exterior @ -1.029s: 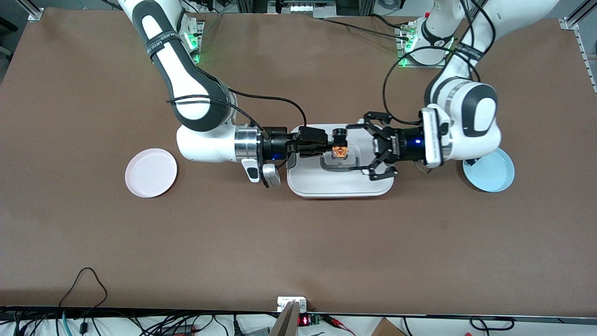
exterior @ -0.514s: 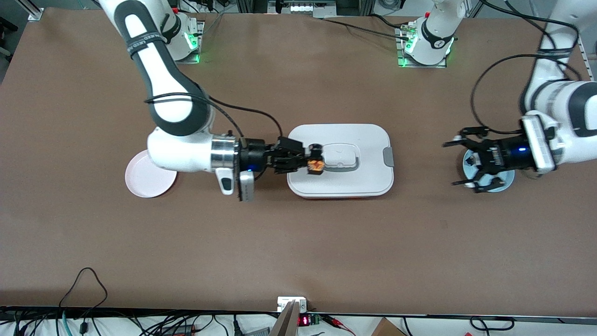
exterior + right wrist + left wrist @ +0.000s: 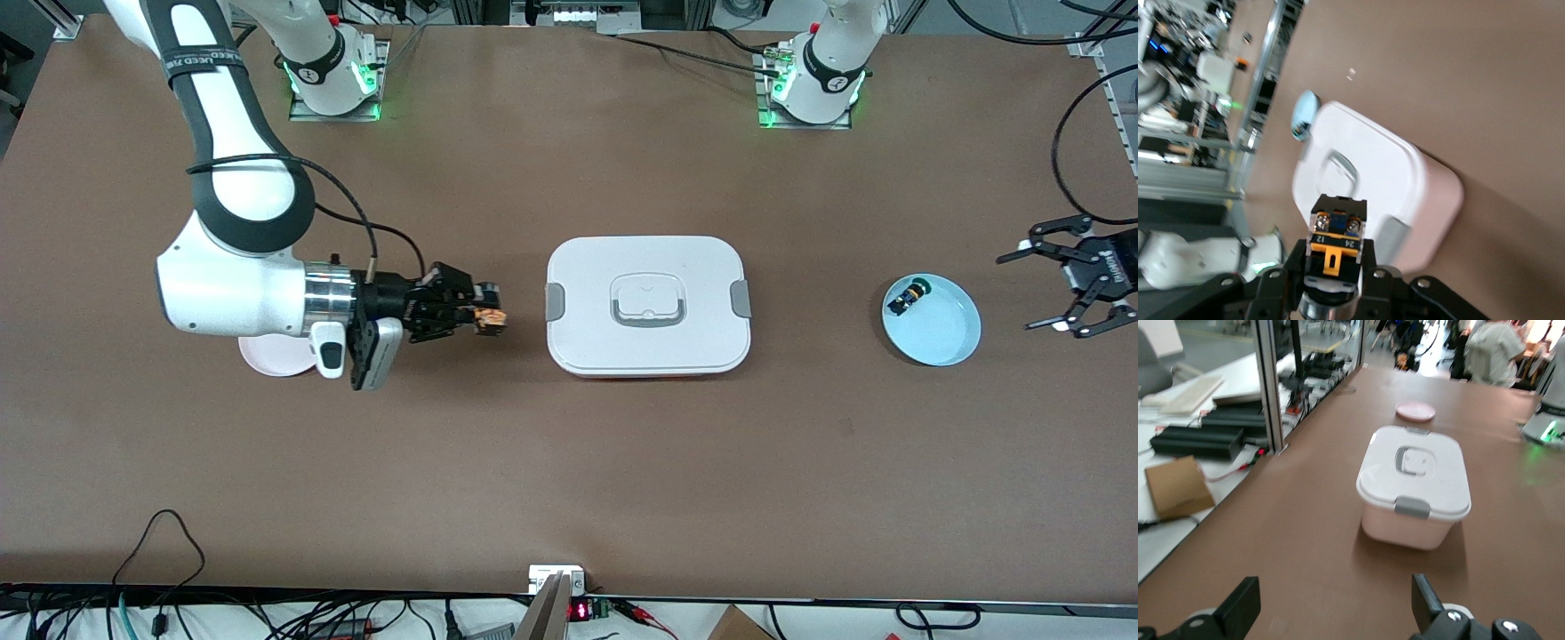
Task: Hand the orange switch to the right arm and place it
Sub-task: 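Pull the switch away with the right gripper while the left gripper retracts, then lower the orange switch onto the white plate with the right gripper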
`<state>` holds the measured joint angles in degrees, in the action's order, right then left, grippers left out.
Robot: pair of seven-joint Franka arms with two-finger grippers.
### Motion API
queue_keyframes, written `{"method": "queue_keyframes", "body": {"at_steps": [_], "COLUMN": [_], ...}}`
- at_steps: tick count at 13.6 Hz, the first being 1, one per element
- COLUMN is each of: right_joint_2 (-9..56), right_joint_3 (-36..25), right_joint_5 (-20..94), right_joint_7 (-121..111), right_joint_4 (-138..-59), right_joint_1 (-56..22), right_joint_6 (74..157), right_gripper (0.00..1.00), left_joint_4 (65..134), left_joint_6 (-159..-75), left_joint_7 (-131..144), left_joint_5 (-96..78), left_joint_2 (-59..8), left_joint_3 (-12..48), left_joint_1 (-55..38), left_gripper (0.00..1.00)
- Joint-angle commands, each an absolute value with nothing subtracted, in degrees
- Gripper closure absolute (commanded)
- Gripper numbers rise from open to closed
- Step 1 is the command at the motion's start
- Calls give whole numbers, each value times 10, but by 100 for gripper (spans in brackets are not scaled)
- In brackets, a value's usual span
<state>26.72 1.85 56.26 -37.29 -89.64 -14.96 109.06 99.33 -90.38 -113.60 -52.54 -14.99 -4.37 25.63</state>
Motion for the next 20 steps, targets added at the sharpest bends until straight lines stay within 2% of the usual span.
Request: {"method": "queue_keyframes", "body": {"at_steps": [1,4,9,15,18,20], "right_joint_2": [224,215,210,199,196,196], "right_joint_3": [25,25,25,25,25,25], "right_joint_5": [463,320,108,-31,-41,-41], "right_joint_7": [-421,-476,-603,-728,-792,-836], "right_joint_4": [-958,-970,-1017,-1113,-1178,-1213], "right_joint_1": [-115,-75,-37,-7,19,19], "right_joint_6": [1070,1035,1054,1169,1277,1344], "right_gripper": [88,88,88,88,88,88], "left_joint_4": [938,853,817,823,833,836], "left_joint_6": [-918,-918,-910,-875,-861,-839], "left_joint_7": [-1013,-843,-521,-124,50,152], "left_joint_5": [-409,-268,-141,-25,10,12], "left_joint_2": [-128,-105,-70,-39,-39,-40], "left_joint_3": [-57,-54,-45,-39,-5,-4], "left_joint_1": [248,231,160,48,39,20], "left_gripper": [0,0,0,0,0,0]}}
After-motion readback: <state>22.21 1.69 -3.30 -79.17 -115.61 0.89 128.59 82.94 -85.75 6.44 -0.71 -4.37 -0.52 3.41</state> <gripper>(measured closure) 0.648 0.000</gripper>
